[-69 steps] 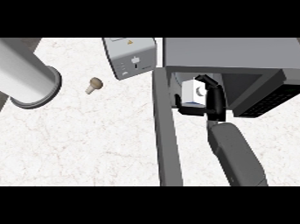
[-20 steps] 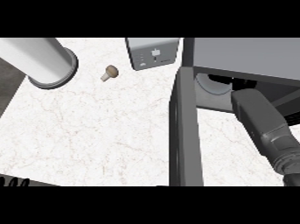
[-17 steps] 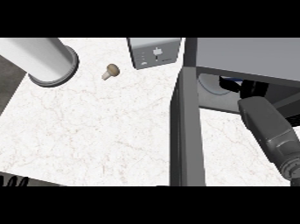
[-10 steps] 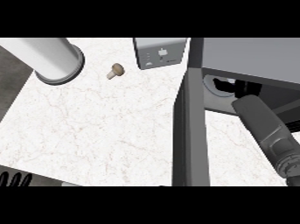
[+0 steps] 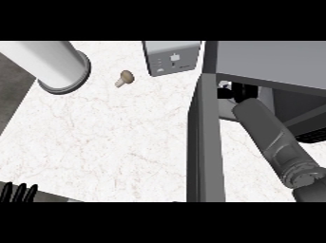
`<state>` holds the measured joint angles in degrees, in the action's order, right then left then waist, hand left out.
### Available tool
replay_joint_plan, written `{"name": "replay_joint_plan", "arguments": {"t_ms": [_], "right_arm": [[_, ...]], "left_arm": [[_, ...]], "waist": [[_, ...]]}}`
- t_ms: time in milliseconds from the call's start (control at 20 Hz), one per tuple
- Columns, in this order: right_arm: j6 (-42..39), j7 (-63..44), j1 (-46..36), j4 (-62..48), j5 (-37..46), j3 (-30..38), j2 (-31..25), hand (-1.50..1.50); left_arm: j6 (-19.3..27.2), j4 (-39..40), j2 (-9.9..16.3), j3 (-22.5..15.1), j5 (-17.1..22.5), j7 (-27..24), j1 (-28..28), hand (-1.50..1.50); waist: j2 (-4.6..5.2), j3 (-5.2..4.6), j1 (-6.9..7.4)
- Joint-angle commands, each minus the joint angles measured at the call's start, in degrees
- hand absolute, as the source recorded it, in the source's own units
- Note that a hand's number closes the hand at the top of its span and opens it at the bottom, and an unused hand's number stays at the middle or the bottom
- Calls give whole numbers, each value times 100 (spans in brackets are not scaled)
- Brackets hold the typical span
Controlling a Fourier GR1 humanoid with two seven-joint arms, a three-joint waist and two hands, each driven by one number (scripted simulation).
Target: Pick up the milk, place it into the microwave and close the microwave
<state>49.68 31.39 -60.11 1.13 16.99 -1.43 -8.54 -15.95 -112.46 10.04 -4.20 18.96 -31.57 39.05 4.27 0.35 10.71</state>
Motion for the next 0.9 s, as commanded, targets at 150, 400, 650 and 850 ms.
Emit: {"name": "replay_joint_plan", "arguments": {"t_ms": [150, 400, 650, 850], "right_arm": [[-598, 198, -1, 189, -188, 193, 378, -150], [-1168, 625, 107, 557, -638, 662, 396, -150], [-1834, 1195, 527, 687, -989, 1020, 562, -150], [-2569, 1674, 874, 720, -1246, 1273, 496, -150]], "left_arm": [[-29, 67, -24, -20, -100, -125, -127, -150], [-117, 112, 6, 22, -38, -186, 127, -150], [-62, -65, 65, 109, -57, -117, 148, -150], [-85, -45, 52, 133, 32, -90, 133, -150]], "waist": [[-23, 11, -103], [-101, 16, -226], [-158, 15, -441], [-172, 8, -545]]}}
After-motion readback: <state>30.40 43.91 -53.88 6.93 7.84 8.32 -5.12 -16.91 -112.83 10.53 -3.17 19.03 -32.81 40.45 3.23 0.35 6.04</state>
